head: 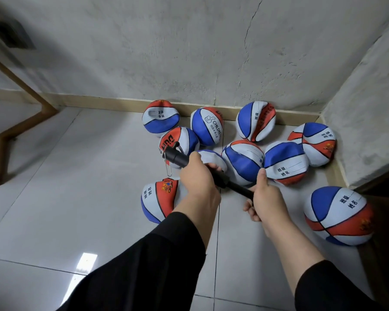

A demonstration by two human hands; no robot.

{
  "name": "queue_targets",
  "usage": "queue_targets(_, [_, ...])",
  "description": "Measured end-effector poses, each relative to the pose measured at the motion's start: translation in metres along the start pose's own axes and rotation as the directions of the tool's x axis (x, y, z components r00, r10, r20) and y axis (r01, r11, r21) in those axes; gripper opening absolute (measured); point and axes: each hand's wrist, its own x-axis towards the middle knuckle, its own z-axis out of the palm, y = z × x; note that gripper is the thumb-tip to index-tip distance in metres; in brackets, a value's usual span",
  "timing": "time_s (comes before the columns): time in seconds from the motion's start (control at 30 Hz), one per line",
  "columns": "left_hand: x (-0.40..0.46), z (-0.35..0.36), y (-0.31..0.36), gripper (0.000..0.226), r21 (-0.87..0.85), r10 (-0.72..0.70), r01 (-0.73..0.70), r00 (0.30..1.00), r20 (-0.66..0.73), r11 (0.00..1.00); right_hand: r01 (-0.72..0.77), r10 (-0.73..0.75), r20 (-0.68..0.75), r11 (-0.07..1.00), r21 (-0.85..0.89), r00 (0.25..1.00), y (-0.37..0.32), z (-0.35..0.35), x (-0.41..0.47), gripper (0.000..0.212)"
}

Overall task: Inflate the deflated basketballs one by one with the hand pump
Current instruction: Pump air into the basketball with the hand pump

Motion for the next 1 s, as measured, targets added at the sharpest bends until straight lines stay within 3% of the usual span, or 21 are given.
queue_targets(0.23, [-0.004,0.004,-0.037,0.026,0.026,-0.006,0.006,1.000,0.015,1.000,0.171,-0.171,0.020,0.971,-0.168,0.985,0.005,0.012,0.003,0.072])
queue_targets(0.33, [-0.006,0.006,-0.035,0.018,0.008,-0.027,0.027,0.999,0.043,1.000,0.129,-0.126,0.038,0.988,-0.085,0.991,0.002,0.010,0.005,0.066])
queue_targets(0.43, [-0.001,0.009,-0.015,0.013,-0.012,-0.009,0.009,0.999,0.049,1.000,0.045,-0.046,0.015,0.999,0.015,0.999,-0.001,0.003,0.009,0.074])
queue_targets(0.57, [0.016,0.001,0.012,0.020,-0.027,0.000,0.000,1.000,-0.026,1.000,0.043,-0.043,-0.031,0.999,0.009,0.999,0.007,-0.014,0.013,0.071])
queue_targets(0.73, [0.013,0.003,-0.002,0.027,-0.035,0.013,-0.013,1.000,-0.001,0.999,-0.015,0.015,-0.001,0.999,-0.031,1.000,0.009,-0.003,0.013,0.077])
queue_targets(1.0, [0.001,0.015,-0.039,0.019,-0.019,-0.003,0.004,0.999,0.044,1.000,0.081,-0.084,-0.028,0.993,-0.088,0.996,0.002,0.012,0.020,0.075])
